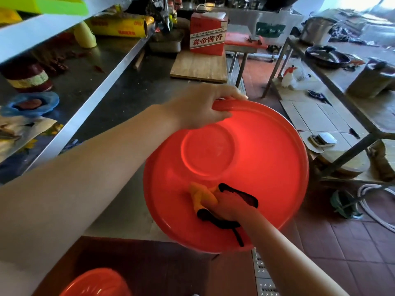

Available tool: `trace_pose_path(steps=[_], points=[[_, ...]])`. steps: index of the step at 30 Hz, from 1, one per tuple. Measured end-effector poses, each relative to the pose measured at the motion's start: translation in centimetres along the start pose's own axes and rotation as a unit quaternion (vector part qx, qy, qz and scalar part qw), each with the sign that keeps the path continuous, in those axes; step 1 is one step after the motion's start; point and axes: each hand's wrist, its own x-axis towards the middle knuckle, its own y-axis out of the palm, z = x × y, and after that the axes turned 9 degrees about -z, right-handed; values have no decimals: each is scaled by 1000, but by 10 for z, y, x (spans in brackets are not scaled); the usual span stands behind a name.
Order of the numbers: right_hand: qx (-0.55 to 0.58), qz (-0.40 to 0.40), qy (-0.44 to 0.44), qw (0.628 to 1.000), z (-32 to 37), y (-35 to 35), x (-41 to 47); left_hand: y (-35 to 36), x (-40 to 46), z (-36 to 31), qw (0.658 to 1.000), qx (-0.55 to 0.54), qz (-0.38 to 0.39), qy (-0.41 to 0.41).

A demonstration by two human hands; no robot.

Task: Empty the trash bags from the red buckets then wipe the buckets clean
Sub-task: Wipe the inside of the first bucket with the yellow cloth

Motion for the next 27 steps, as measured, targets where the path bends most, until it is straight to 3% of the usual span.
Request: trace_pose_path(steps=[10,16,27], points=[[-45,-5,4,999,13,-12,-78,-12,-2,11,998,-53,24,-34],[-39,37,-6,999,7,-15,-108,-9,-2,7,998,-45,39,-32],[-27,10,5,1000,-3,-9,-41,-5,-3,7,998,-50,39,-28]])
